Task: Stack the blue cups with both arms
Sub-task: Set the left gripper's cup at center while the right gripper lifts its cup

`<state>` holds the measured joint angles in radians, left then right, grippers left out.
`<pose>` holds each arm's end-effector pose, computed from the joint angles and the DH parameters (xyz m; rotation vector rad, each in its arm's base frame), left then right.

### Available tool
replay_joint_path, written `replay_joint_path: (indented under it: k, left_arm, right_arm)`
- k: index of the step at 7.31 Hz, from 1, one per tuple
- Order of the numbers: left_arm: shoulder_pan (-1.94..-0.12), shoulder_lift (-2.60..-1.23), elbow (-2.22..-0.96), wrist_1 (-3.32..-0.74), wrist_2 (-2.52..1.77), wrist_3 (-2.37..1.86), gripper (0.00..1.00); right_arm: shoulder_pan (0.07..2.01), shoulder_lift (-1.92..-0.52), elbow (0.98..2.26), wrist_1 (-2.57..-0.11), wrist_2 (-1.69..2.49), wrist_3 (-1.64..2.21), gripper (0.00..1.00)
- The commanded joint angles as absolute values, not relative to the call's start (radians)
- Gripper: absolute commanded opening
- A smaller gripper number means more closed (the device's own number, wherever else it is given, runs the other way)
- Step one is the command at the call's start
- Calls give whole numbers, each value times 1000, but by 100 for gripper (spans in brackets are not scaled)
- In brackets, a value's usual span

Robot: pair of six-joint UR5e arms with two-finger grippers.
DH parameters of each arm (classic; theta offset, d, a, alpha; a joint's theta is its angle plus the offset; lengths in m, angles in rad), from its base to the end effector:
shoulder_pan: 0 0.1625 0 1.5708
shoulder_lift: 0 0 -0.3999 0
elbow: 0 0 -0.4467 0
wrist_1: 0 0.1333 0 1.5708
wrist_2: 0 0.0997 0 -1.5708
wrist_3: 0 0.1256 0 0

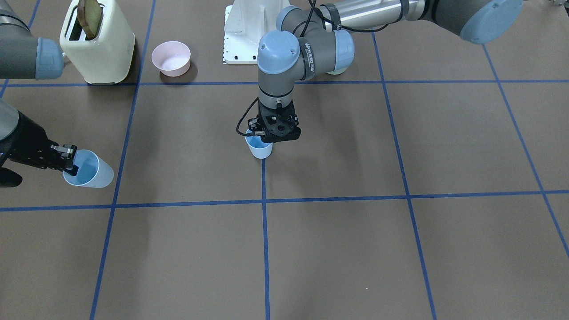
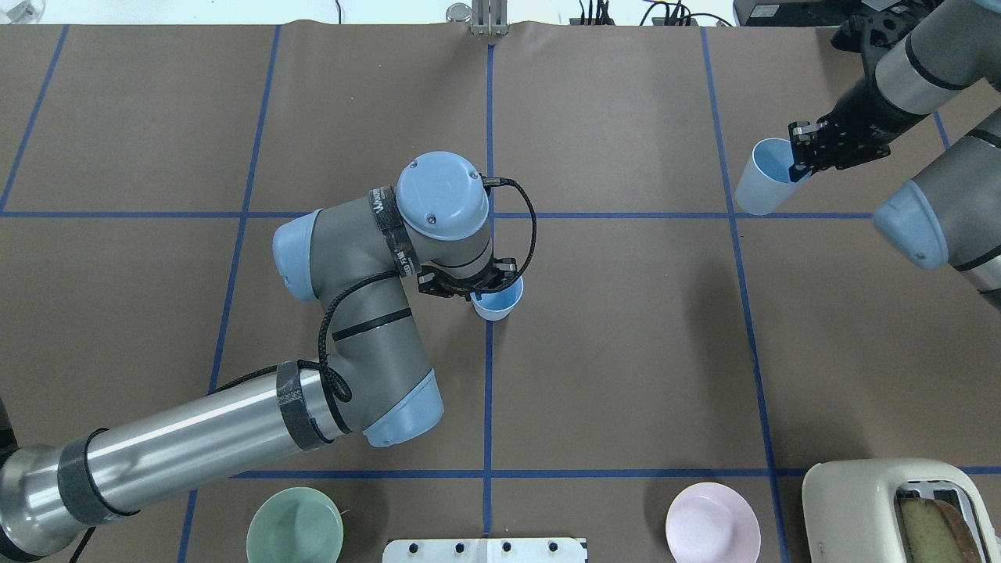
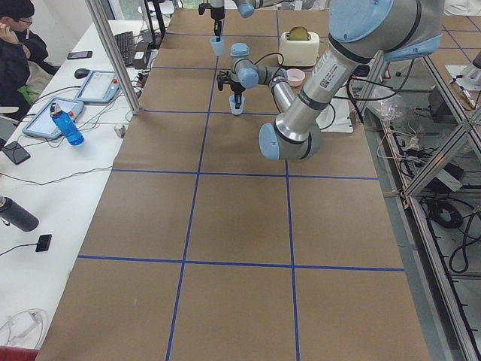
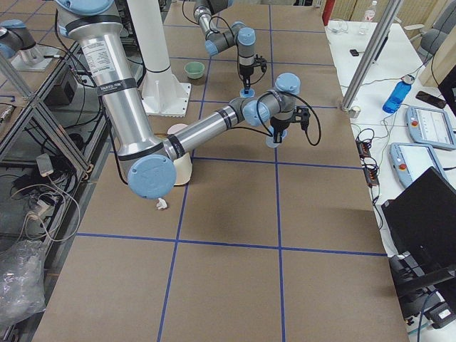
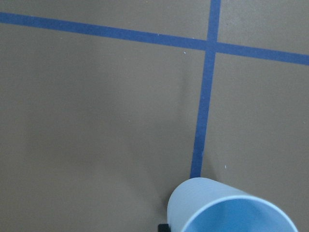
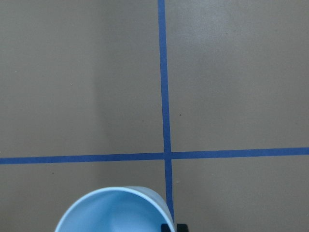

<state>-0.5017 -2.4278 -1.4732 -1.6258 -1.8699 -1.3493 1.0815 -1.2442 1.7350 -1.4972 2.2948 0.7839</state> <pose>0.6393 -0.4605 0.1266 0.0218 0.8560 -0.1411 -0.2645 -0.6033 0.3569 0.0149 -0.8855 0.0709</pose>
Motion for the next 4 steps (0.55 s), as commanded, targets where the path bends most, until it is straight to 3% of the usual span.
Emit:
replay_joint_path:
  k: [1, 2, 3, 4]
  left_arm:
    - [-502, -2427, -1480, -1631, -1871, -1348, 73]
    - [-506, -2427, -1503, -1628, -1878, -1345, 89]
    - [-550, -2415, -1576, -1605, -1908, -1312, 97]
    - [-649, -2331, -1697, -1551, -2054, -1227, 97]
  right_arm:
    - [1081, -1243, 1735, -1497, 2295, 784, 0]
    - [1081, -1239, 1735, -1499, 2295, 784, 0]
    - [1081, -1224, 1735, -1500, 2295, 796, 0]
    - [1074, -1197, 1736, -1499, 2295, 868, 0]
